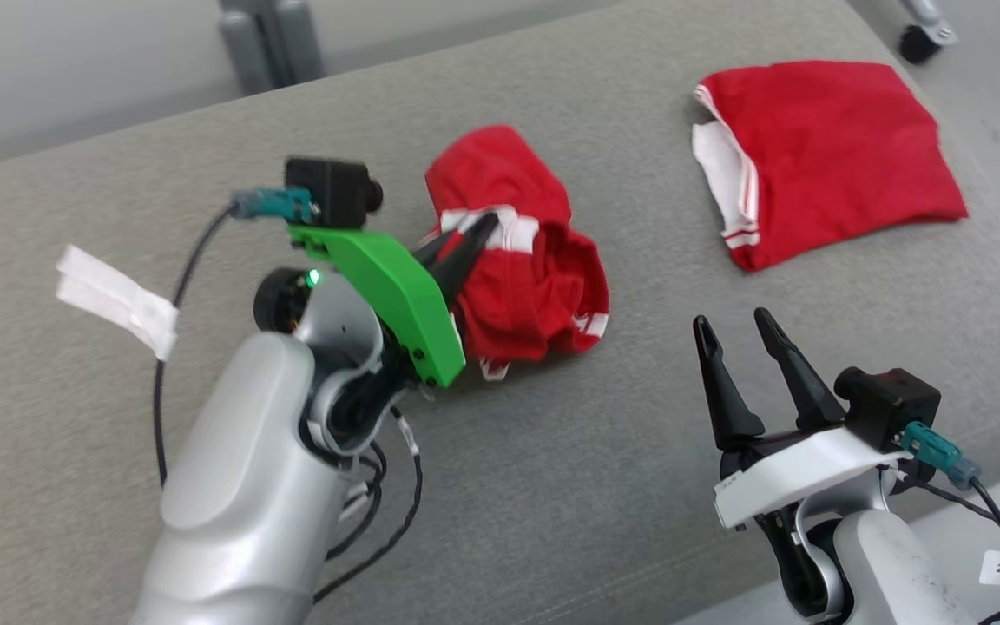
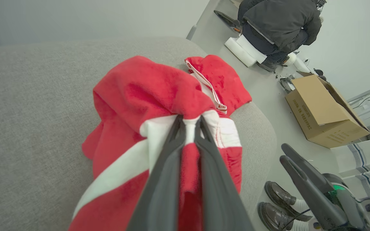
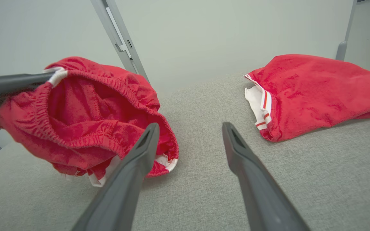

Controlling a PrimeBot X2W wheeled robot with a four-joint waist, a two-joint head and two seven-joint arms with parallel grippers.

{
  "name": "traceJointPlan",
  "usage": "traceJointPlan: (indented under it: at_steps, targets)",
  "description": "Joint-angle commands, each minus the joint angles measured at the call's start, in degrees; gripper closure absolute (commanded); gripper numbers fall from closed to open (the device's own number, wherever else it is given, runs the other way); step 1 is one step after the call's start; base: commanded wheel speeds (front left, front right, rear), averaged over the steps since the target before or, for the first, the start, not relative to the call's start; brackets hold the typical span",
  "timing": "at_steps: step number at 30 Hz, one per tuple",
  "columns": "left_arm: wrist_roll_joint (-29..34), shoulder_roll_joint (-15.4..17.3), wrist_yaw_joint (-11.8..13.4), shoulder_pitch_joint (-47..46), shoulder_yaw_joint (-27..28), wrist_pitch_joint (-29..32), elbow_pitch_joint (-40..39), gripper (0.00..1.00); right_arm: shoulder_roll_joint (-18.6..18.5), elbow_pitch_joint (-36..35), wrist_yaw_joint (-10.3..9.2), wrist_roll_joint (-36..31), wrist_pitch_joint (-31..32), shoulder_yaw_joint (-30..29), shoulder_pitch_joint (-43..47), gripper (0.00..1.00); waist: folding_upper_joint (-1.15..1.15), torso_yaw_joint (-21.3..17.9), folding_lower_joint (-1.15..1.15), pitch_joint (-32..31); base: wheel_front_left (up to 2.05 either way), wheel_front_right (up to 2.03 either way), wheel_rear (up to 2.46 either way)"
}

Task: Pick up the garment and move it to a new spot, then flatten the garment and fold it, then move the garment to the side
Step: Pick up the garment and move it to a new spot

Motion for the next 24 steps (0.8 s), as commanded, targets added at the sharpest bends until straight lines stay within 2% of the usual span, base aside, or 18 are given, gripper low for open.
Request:
traceJointPlan:
  at_steps: [1,5,6,7,8,11,17,24]
  targets:
    - [0.64,0.39,0.05,1.08,-0.37,-0.89,1.1,1.0,0.22,0.18,0.01,0.23,-0.41,-0.03,0.38,0.0,0.0,-5.05,0.0,3.19,0.0,0.0,0.0]
    - [5.19,1.97,2.55,2.2,-1.63,-4.42,6.74,1.0,0.39,0.59,0.01,0.43,-0.99,-0.16,0.01,0.0,0.0,-5.34,0.0,3.83,0.0,0.0,0.0]
    - [6.01,2.01,3.01,2.29,-1.59,-5.9,7.75,0.82,0.41,0.73,0.01,0.41,-1.2,-0.35,-0.04,0.0,0.0,-5.15,0.0,3.83,0.0,0.0,0.0]
    - [7.35,2.14,3.46,2.44,-1.81,-7.6,8.99,0.11,0.44,0.92,0.01,0.32,-1.32,-0.63,-0.12,0.0,0.0,-4.76,0.0,3.74,0.0,0.0,0.0]
    - [8.0,2.19,3.64,2.68,-1.96,-8.93,9.94,0.0,0.46,1.09,0.01,0.27,-1.3,-0.67,-0.25,0.0,0.0,-4.43,0.0,3.62,0.0,0.0,0.0]
    - [7.85,1.9,3.68,3.35,-1.22,-13.74,12.26,0.0,0.45,1.58,0.01,0.13,-1.51,-1.11,-0.35,0.0,0.0,-2.59,0.0,2.6,0.0,0.0,0.0]
    - [6.69,1.32,2.75,5.6,1.45,-25.41,11.48,0.0,-0.07,1.44,0.01,-0.88,-1.15,-3.17,0.3,0.0,0.0,2.29,0.0,-0.72,0.0,0.0,0.0]
    - [7.72,3.28,3.59,11.2,4.27,-35.9,8.05,0.0,-1.06,0.36,0.01,-1.98,-0.26,-6.6,2.02,0.0,0.0,7.53,0.0,-4.56,0.0,0.0,0.0]
